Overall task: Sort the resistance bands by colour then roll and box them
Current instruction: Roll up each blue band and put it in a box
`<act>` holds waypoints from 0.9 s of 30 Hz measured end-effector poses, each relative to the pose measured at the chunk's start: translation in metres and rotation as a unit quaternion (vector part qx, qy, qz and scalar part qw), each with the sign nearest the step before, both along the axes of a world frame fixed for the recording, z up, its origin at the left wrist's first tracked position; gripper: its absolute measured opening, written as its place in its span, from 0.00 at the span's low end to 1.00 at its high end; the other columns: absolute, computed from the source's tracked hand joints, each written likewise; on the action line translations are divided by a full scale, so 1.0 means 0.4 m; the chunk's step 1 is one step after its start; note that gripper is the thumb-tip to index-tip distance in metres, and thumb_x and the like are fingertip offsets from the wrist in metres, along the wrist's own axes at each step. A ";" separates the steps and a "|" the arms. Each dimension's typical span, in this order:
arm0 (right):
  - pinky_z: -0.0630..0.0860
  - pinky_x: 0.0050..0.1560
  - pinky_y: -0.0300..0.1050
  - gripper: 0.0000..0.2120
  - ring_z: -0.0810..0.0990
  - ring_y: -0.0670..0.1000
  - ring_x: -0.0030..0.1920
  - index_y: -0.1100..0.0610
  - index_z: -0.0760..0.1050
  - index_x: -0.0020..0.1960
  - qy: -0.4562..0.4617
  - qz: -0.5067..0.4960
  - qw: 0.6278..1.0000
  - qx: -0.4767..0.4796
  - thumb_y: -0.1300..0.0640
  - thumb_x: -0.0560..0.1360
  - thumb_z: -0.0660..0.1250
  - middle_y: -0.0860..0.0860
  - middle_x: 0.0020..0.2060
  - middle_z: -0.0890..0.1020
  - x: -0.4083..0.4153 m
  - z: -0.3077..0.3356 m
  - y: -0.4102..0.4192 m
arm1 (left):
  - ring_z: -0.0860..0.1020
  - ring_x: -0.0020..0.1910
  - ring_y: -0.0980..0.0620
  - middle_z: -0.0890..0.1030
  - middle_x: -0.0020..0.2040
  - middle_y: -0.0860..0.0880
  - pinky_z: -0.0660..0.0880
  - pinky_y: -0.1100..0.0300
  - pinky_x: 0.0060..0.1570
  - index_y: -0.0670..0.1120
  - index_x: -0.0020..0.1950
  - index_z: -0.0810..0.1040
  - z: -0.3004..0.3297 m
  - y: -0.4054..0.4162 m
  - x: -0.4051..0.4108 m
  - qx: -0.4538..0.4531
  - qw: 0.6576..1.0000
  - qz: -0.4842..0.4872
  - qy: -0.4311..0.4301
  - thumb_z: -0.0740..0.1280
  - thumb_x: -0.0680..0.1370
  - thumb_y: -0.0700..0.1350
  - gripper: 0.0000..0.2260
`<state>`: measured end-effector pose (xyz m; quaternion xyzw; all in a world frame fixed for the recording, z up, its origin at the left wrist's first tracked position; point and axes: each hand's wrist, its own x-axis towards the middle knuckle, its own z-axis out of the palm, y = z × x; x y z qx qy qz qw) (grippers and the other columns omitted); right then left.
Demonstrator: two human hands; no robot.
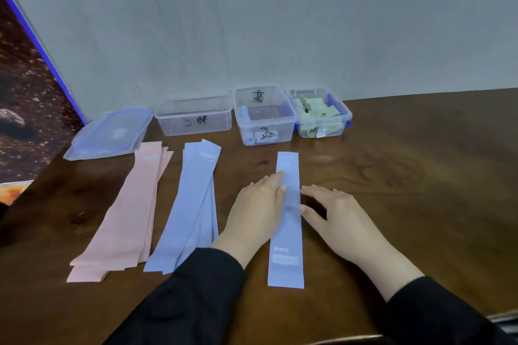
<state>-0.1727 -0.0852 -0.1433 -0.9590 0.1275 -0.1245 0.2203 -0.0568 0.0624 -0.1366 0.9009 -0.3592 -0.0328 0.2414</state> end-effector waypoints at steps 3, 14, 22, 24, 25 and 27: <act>0.51 0.79 0.41 0.25 0.59 0.38 0.77 0.45 0.66 0.78 0.031 0.012 0.999 -0.023 0.40 0.83 0.57 0.40 0.75 0.69 0.003 -0.002 0.002 | 0.65 0.76 0.52 0.69 0.76 0.49 0.57 0.56 0.76 0.52 0.79 0.63 0.004 0.000 -0.011 -0.004 1.000 -0.012 -0.001 0.52 0.87 0.51 0.20; 0.47 0.81 0.54 0.32 0.52 0.40 0.80 0.45 0.57 0.81 0.078 0.047 0.995 -0.043 0.34 0.81 0.48 0.40 0.79 0.62 0.034 0.013 0.000 | 0.73 0.58 0.62 0.77 0.63 0.58 0.66 0.76 0.52 0.54 0.66 0.76 0.056 0.068 -0.075 -0.078 0.994 -0.072 -0.018 0.59 0.84 0.49 0.12; 0.72 0.65 0.45 0.13 0.75 0.42 0.62 0.46 0.77 0.63 -0.079 0.124 0.987 0.070 0.45 0.83 0.61 0.37 0.59 0.78 -0.018 0.034 0.030 | 0.73 0.58 0.59 0.73 0.56 0.62 0.71 0.63 0.56 0.54 0.55 0.78 0.012 0.207 -0.138 -0.064 0.984 -0.168 -0.009 0.62 0.83 0.48 0.05; 0.74 0.55 0.44 0.08 0.77 0.47 0.53 0.48 0.77 0.55 -0.096 0.189 0.975 0.066 0.46 0.82 0.63 0.39 0.49 0.77 -0.071 0.037 0.058 | 0.72 0.56 0.58 0.71 0.55 0.62 0.72 0.60 0.53 0.55 0.51 0.76 0.011 0.227 -0.146 -0.045 0.981 -0.187 -0.021 0.63 0.82 0.50 0.03; 0.73 0.53 0.44 0.07 0.77 0.47 0.52 0.47 0.77 0.52 -0.081 0.221 0.970 0.055 0.46 0.82 0.64 0.39 0.48 0.77 -0.096 0.035 0.067 | 0.71 0.56 0.58 0.71 0.55 0.62 0.72 0.60 0.52 0.55 0.50 0.75 0.011 0.234 -0.149 -0.037 0.981 -0.191 -0.024 0.63 0.82 0.51 0.03; 0.72 0.55 0.44 0.07 0.77 0.46 0.51 0.45 0.76 0.49 -0.035 0.264 0.963 0.022 0.44 0.82 0.65 0.37 0.47 0.76 -0.130 0.027 0.072 | 0.70 0.56 0.59 0.70 0.55 0.62 0.72 0.60 0.52 0.56 0.50 0.75 0.010 0.240 -0.153 -0.020 0.980 -0.198 -0.027 0.62 0.81 0.54 0.05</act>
